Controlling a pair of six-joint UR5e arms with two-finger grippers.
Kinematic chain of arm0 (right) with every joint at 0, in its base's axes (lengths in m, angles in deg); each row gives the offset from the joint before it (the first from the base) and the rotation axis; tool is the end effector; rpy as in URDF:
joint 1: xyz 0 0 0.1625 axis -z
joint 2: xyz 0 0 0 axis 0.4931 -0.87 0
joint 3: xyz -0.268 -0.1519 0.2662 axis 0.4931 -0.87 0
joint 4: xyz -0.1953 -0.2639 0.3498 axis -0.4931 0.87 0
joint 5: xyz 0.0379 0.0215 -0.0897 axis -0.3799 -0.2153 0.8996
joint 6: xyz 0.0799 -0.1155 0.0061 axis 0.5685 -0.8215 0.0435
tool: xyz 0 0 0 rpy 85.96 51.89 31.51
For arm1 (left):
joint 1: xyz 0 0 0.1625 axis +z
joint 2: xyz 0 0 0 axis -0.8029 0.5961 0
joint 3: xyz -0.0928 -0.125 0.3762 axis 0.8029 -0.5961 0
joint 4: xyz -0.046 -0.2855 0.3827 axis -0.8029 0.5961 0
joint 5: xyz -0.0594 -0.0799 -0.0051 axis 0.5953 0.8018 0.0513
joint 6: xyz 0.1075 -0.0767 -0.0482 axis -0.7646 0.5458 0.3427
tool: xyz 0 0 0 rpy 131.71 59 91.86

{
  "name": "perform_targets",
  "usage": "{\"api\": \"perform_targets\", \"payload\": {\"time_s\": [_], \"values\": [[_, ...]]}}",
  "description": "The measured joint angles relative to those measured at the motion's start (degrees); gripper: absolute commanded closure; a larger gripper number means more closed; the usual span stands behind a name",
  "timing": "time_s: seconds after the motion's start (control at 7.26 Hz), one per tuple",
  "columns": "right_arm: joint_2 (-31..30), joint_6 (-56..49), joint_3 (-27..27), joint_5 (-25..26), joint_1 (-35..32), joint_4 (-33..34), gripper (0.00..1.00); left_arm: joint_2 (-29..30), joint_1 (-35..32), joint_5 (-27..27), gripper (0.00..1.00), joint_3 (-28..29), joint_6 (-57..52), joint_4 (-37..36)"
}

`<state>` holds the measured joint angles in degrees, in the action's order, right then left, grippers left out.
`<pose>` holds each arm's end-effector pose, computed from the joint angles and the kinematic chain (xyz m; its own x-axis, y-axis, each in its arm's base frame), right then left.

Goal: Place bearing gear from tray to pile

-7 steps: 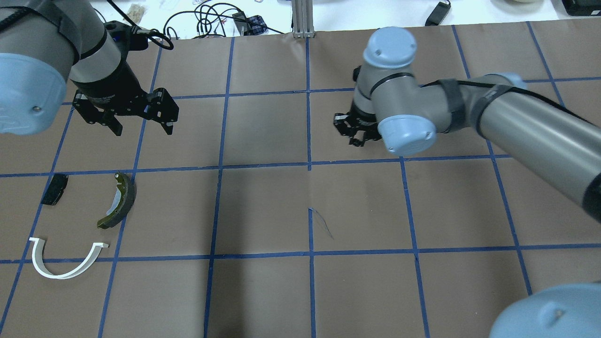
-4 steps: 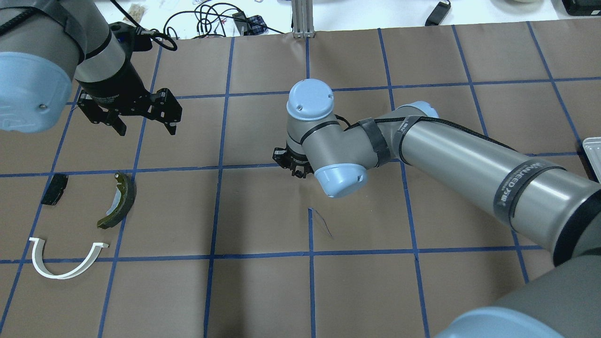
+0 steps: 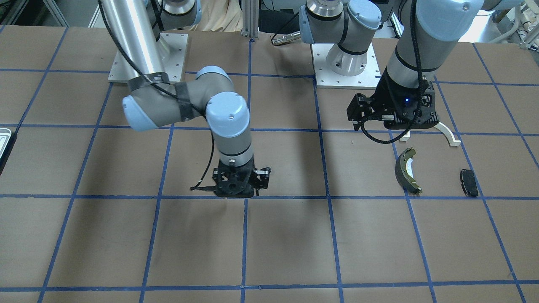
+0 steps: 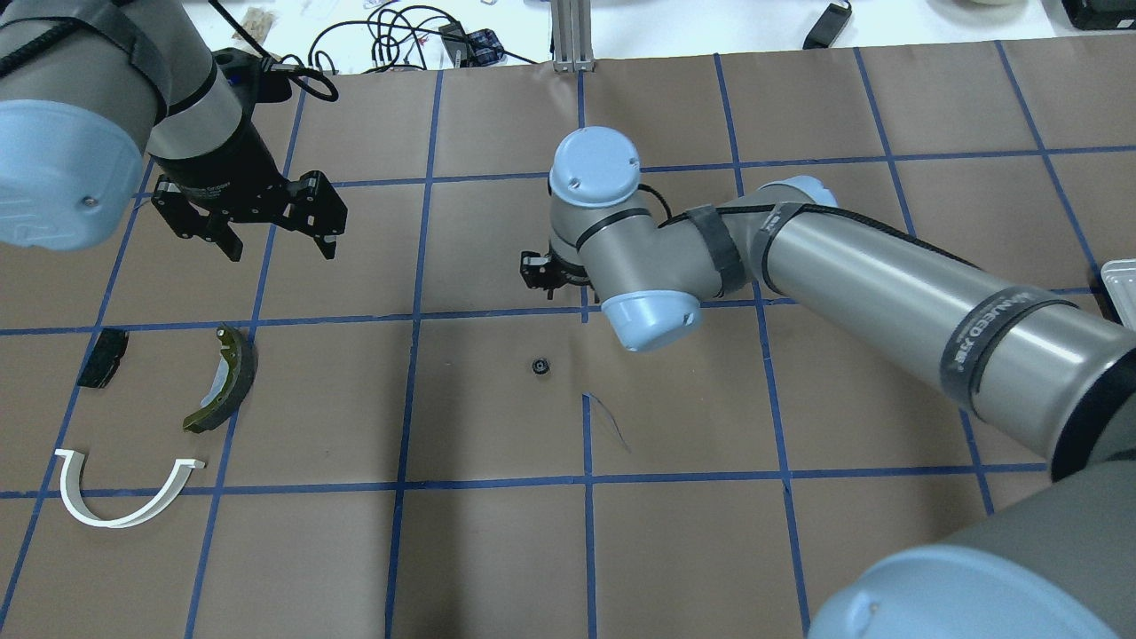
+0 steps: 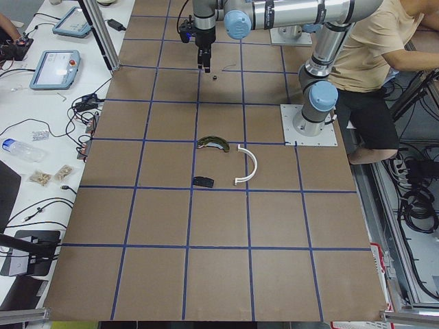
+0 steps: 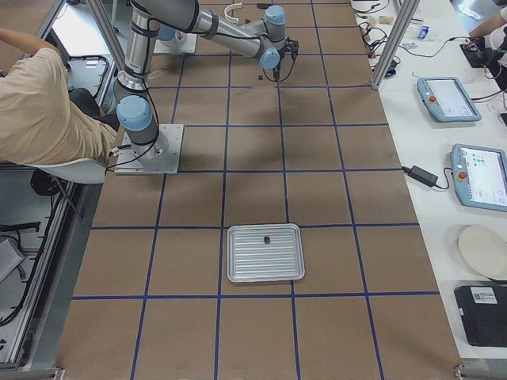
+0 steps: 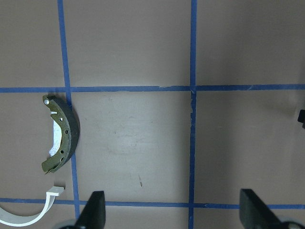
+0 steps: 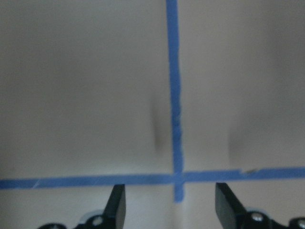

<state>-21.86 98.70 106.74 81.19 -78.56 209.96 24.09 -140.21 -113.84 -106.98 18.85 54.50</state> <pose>0.3461 -0.6052 0.1340 -0.9935 0.0382 -0.1068 0.0521 0.9902 -0.1299 -0.0924 -0.5677 0.3668 -0.9978 -0.0147 -0.0639 -0.0178 0.9987 0.0483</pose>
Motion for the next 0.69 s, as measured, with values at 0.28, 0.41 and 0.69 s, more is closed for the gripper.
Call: {"api": "perform_targets", "payload": {"time_s": [0.28, 0.41, 0.69], "values": [[-3.18, -15.81, -0.66, 0.43, 13.17, -4.89, 0.01, 2.39, -1.35, 2.83, 0.0, -1.22, 1.11, -3.61], [-5.07, -21.46, -0.62, 2.49, 19.22, -6.69, 0.01, 4.12, -3.89, 4.4, 0.0, -2.38, 2.93, -6.03], [-7.93, -30.93, -0.13, 6.46, 31.87, -9.89, 0.02, 8.11, -9.66, 5.36, 0.0, -4.8, 5.57, -11.56]]}}
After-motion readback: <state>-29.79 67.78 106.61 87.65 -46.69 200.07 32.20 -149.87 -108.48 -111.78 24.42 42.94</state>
